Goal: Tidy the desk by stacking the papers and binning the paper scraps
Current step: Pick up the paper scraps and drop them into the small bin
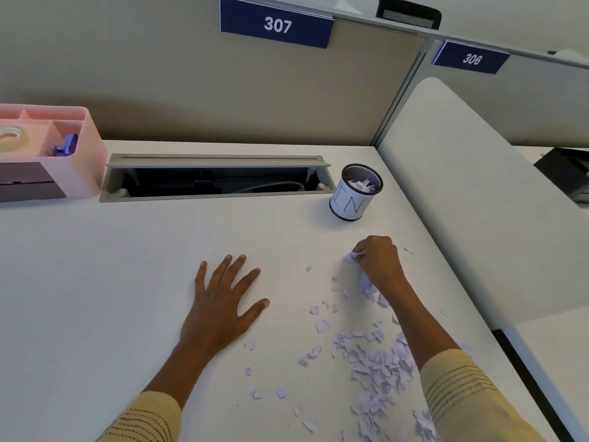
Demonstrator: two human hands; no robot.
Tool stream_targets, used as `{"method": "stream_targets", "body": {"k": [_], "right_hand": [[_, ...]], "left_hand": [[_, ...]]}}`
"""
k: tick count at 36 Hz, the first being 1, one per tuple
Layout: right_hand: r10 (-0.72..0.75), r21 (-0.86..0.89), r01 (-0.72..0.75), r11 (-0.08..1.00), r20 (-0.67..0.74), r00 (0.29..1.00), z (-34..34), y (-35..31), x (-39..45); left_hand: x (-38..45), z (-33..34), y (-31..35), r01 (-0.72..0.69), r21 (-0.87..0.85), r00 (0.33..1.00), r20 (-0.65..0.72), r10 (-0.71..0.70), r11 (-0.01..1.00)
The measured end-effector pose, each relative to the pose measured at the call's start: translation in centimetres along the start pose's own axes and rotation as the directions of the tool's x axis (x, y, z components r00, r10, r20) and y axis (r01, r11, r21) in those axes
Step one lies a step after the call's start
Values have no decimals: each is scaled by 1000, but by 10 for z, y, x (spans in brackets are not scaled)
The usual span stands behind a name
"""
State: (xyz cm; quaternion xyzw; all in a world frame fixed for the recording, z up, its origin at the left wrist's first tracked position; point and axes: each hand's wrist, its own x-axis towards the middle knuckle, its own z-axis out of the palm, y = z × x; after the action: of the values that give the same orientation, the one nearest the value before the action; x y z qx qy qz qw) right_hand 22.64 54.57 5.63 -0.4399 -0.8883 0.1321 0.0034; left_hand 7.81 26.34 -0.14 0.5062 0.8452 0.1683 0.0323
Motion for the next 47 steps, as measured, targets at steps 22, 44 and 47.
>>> {"method": "stream_targets", "body": {"k": [22, 44, 47], "right_hand": [[25, 471, 82, 878, -215, 976, -115, -24, 72], [-31, 312, -64, 948, 290, 956, -27, 18, -42], [-21, 293, -70, 953, 294, 955, -19, 16, -36]], "left_hand": [[1, 4, -2, 0, -7, 1000, -7, 0, 1000], [1, 2, -2, -1, -3, 1000, -5, 1, 1000], [0, 2, -1, 1, -6, 1000, -1, -1, 1000]]}}
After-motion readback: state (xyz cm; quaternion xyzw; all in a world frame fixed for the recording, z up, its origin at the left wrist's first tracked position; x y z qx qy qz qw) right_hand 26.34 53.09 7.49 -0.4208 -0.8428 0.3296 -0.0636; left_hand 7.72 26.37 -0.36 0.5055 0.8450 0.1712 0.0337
